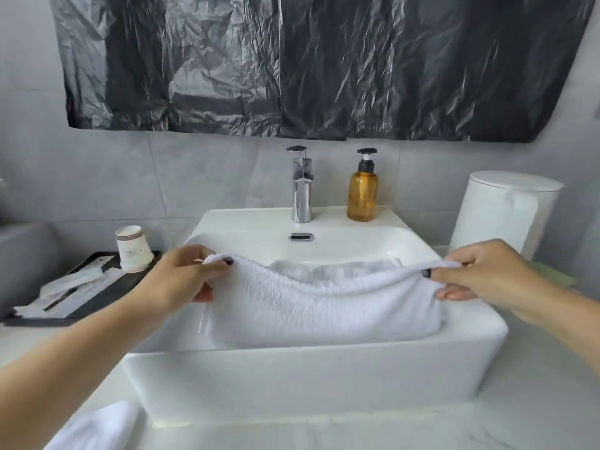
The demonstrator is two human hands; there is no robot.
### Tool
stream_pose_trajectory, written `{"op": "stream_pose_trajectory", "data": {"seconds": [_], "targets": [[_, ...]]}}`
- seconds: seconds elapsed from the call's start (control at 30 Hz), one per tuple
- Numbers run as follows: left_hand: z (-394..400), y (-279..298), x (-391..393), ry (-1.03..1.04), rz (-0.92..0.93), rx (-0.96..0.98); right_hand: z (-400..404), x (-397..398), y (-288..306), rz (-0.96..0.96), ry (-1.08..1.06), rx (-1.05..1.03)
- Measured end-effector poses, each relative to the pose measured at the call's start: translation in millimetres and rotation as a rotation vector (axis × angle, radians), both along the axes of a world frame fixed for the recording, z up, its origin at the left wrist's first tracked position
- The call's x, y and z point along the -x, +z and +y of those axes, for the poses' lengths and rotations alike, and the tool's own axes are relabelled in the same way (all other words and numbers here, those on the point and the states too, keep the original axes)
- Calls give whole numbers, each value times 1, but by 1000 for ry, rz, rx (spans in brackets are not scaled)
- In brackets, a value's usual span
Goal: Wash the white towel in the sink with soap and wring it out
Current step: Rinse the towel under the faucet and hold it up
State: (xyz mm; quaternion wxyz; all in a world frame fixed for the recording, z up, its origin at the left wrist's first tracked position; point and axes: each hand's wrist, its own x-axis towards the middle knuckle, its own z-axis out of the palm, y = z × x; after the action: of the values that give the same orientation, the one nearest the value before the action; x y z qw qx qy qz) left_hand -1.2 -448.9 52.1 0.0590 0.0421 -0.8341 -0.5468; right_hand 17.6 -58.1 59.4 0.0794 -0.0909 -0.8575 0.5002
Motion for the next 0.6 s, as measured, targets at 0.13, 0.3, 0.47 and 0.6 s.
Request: {"op": "stream_pose_trajectory", "data": {"seconds": [0.13, 0.3, 0.47, 0.6], "targets": [[-3, -14, 15, -1, -62, 17, -6, 9, -10, -31, 22, 38], [0, -8, 72, 137, 65, -87, -17, 70, 0, 107, -74, -5], [13, -26, 107, 37, 73, 15, -38, 112, -23, 70, 4, -533], [11, -49, 90, -444, -52, 613, -40, 87, -48, -101, 626, -954]]}}
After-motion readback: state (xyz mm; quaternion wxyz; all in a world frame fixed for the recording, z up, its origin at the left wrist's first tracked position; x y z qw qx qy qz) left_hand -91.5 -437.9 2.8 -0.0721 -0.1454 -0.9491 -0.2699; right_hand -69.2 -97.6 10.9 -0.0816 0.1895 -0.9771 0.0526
